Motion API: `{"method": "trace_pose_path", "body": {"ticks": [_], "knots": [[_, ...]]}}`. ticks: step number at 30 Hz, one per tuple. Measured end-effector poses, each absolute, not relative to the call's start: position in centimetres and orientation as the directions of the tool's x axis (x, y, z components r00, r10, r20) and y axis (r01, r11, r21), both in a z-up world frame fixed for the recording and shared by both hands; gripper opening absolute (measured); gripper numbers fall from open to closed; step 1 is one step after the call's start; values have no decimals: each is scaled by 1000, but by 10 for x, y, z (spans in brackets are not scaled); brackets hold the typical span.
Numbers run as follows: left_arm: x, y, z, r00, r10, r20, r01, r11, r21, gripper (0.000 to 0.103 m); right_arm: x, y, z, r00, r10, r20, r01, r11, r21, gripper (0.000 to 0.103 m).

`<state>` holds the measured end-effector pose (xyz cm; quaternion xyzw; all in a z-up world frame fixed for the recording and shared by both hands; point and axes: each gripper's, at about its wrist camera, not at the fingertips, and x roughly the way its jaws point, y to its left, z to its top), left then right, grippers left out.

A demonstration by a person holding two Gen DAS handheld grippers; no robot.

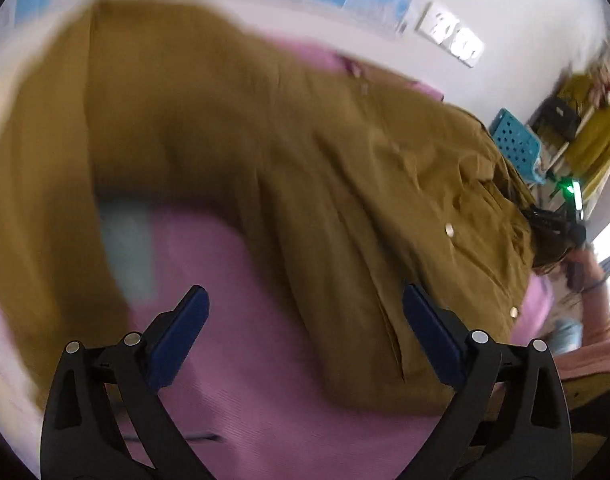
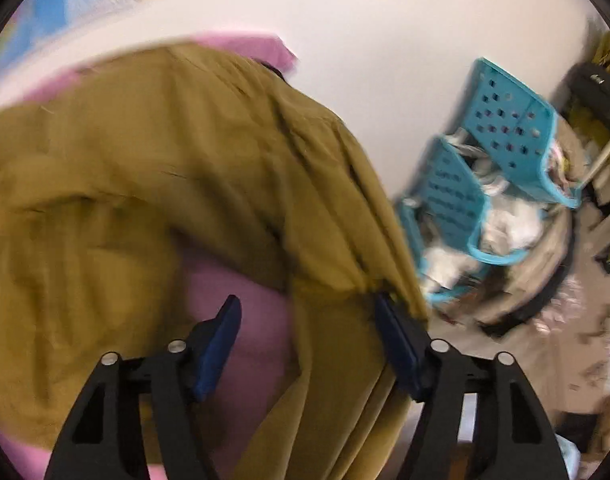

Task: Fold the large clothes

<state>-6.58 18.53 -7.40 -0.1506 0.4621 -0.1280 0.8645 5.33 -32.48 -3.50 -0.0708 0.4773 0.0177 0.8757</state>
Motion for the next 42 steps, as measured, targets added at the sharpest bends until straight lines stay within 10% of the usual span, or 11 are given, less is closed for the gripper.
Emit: {"method": "trace_pose_path", "body": {"ticks": [10,11,15,17,19,21,26,29,33,37,42], "knots": [[-62,149,-103,517,-523,-678,116,827,-550,97,-40,-253,-11,568,200,-799,-513,844,-154,92],[-58,144,-103,519,-524,-675,127,828,-546,92,-48,-247,-16,570,177,-802,-532,823,-197,94],[-44,138,-95,538,-519,-664,112,825,-554,17,-62,-229,-39,591,113,-798,-567,762,-312,93],[-45,149,-82,562,-537,-629,112,803,-586,14,-63,-223,-44,641,72,-765,-532,759,-374,90],[-50,160,-57,602,-544,-585,127,788,-602,11,-58,-214,-45,644,87,-760,-523,775,-354,69],[-55,167,-30,637,-521,-568,134,800,-584,11,-49,-211,-33,565,205,-799,-554,812,-184,4],[-70,199,35,724,-451,-522,120,827,-549,5,-59,-199,59,551,539,-637,-633,767,103,3],[-78,219,64,777,-381,-502,90,855,-510,8,-72,-187,106,565,622,-542,-676,726,128,3],[-93,218,50,779,-311,-545,63,902,-426,68,-51,-199,86,560,548,-622,-608,782,141,5],[-112,215,-1,710,-308,-633,72,926,-369,73,-55,-221,37,539,404,-739,-500,860,105,16],[-141,217,-46,648,-367,-668,100,910,-403,80,-83,-222,14,585,264,-767,-480,875,-64,59]]}}
